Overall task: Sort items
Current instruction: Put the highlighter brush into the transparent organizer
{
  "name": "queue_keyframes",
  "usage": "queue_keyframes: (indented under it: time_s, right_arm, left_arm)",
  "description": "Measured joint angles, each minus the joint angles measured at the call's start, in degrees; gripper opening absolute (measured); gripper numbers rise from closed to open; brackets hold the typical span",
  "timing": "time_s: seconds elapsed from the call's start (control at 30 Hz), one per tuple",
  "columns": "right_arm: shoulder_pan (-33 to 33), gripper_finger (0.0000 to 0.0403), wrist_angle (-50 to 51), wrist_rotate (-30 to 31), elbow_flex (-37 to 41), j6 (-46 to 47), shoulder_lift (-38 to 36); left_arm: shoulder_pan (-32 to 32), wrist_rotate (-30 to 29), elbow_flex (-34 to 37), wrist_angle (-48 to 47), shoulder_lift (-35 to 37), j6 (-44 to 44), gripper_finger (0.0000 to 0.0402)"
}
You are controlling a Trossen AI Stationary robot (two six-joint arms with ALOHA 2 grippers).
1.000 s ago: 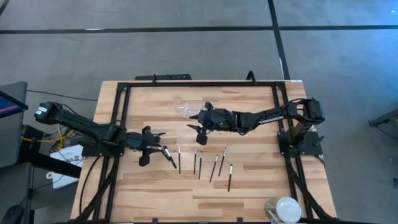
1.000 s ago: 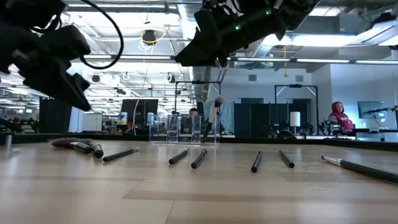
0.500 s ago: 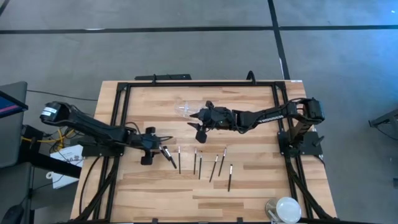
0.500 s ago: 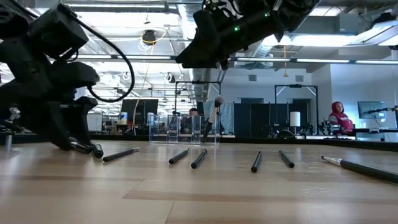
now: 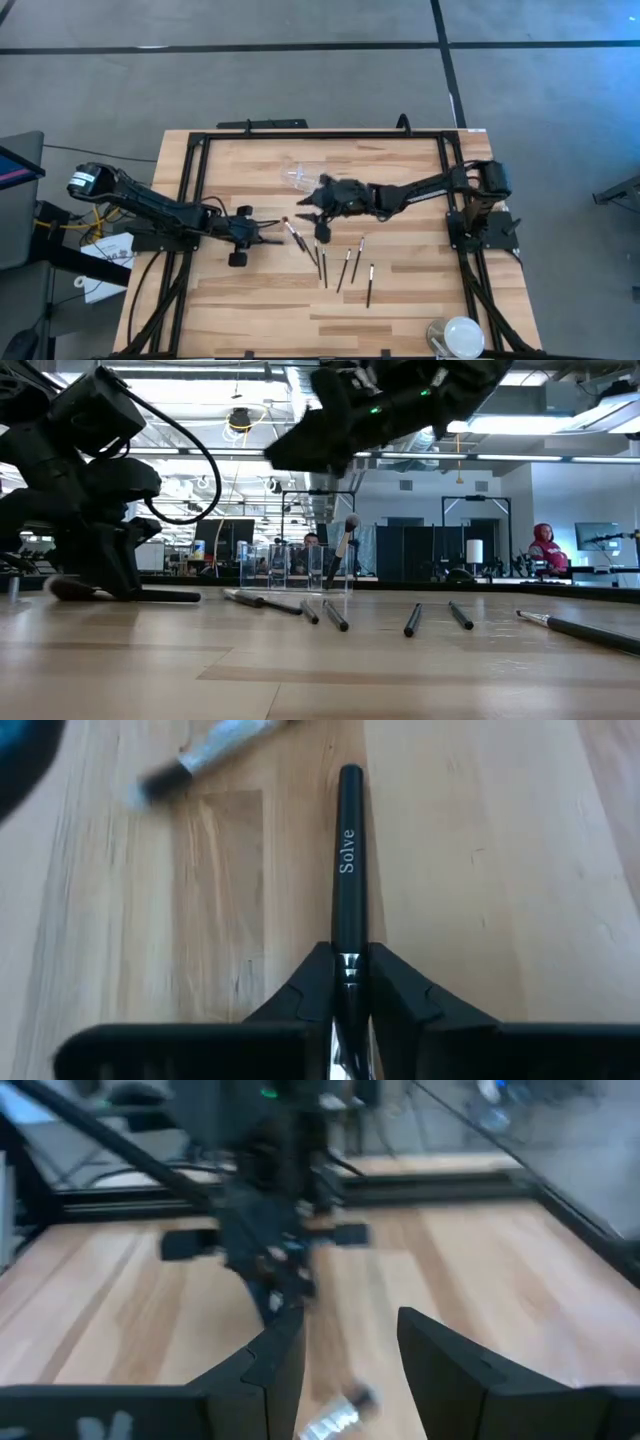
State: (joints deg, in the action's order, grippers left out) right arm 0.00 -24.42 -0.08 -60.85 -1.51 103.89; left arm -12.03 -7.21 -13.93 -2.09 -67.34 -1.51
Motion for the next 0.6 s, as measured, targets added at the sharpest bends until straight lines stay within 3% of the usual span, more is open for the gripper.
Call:
queue_keyframes:
  time_s: [0.2, 0.47, 0.6]
  right_arm:
    - [2.43, 0.0155, 2.11, -2.99, -11.45, -2.04, 12.96]
    - [2.92, 0.015, 33.01, -2.51, -37.33, -1.98, 27.81]
    - [3.13, 0.0142, 37.6, -2.51, -44.73, -1.98, 33.43]
  left_arm:
    - [0.0, 0.32, -0.2, -0.3, 1.18, -0.18, 0.0049]
    - [0.0, 0.81, -1.75, -0.91, 1.38, -0.26, 0.0039]
    - [0.0, 0.82, -1.75, -0.97, 1.38, -0.35, 0.0045]
